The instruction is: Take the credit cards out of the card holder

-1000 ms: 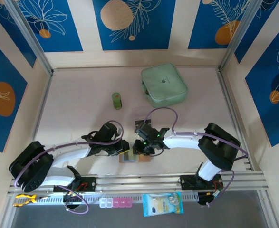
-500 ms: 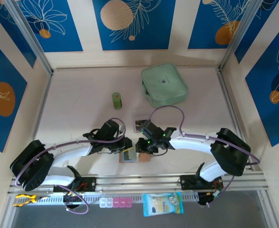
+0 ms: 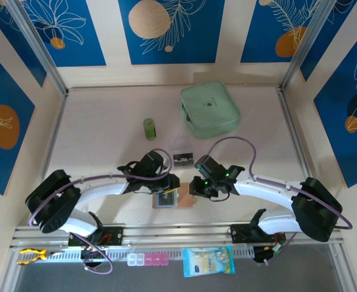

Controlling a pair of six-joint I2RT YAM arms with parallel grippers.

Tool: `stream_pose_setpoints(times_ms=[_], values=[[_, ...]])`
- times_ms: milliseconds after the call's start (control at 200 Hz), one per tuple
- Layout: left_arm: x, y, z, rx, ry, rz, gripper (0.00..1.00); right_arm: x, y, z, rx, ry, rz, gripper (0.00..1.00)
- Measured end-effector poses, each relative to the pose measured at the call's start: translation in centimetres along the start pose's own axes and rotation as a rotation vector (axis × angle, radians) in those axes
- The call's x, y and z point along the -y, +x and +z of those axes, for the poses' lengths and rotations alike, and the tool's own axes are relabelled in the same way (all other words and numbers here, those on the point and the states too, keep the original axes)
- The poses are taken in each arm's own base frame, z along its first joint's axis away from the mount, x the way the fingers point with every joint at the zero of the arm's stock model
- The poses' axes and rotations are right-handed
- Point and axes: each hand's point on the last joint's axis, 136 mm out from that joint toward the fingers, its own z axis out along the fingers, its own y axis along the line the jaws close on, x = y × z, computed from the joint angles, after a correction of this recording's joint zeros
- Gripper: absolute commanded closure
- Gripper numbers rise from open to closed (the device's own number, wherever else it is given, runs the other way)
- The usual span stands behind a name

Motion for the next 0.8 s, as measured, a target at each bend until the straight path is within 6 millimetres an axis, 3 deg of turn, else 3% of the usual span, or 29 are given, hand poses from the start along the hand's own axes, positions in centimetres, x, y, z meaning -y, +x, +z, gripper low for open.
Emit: stream_pose_setpoints(times_ms=[240,800], values=[[0.6,0.2,2.0,-0.029,-0.007,0.011,0.58,2.8,0.2,0.4,-0.011,0.036,0.049,0.73],[1.2,0.1,3.0,-0.037,0.009,0.007,0.56,3.6,-0.4,1.5,-0.019,0.036,0.059,0.74]])
